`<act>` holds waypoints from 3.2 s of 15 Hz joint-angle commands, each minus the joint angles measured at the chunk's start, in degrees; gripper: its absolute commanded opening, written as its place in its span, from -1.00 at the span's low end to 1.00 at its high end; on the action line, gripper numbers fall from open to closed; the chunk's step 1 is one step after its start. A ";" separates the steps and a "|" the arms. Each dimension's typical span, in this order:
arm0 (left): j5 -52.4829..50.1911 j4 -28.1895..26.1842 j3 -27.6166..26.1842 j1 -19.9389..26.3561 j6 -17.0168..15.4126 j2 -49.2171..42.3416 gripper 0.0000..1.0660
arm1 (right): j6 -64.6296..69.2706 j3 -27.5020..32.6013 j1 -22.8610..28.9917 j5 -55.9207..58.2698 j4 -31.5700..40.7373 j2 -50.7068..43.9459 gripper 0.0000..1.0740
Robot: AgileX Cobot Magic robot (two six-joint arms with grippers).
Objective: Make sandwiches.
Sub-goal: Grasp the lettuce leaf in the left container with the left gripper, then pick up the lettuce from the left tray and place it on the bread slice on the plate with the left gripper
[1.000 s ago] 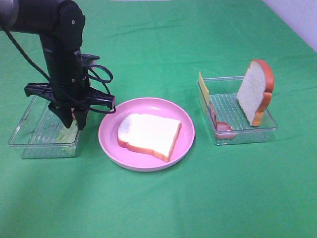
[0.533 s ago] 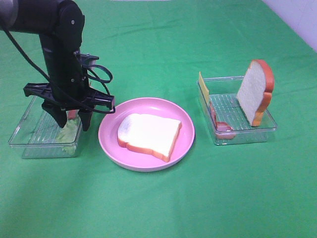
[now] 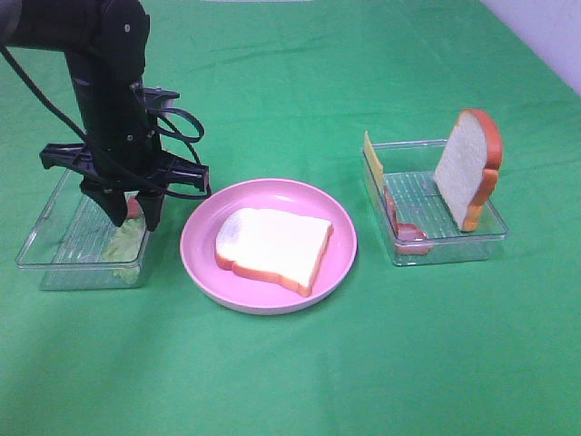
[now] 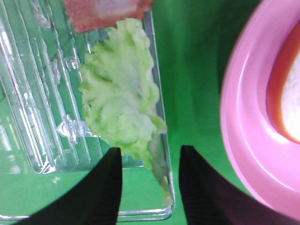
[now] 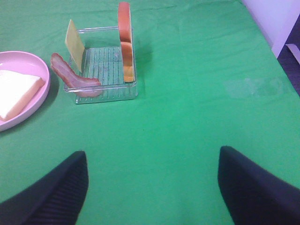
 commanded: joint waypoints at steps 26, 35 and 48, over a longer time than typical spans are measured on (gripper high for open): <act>-11.86 -55.86 0.40 -0.97 36.33 -4.24 -1.00 | -0.69 0.11 -0.23 -0.46 0.06 -0.86 0.36; -11.29 -40.85 0.40 -2.29 35.98 1.72 -1.00 | -0.69 0.11 -0.23 -0.46 0.06 -0.86 0.36; -13.64 -34.95 -1.89 -0.40 28.76 -1.78 0.36 | -0.69 0.11 -0.23 -0.46 0.06 -0.86 0.36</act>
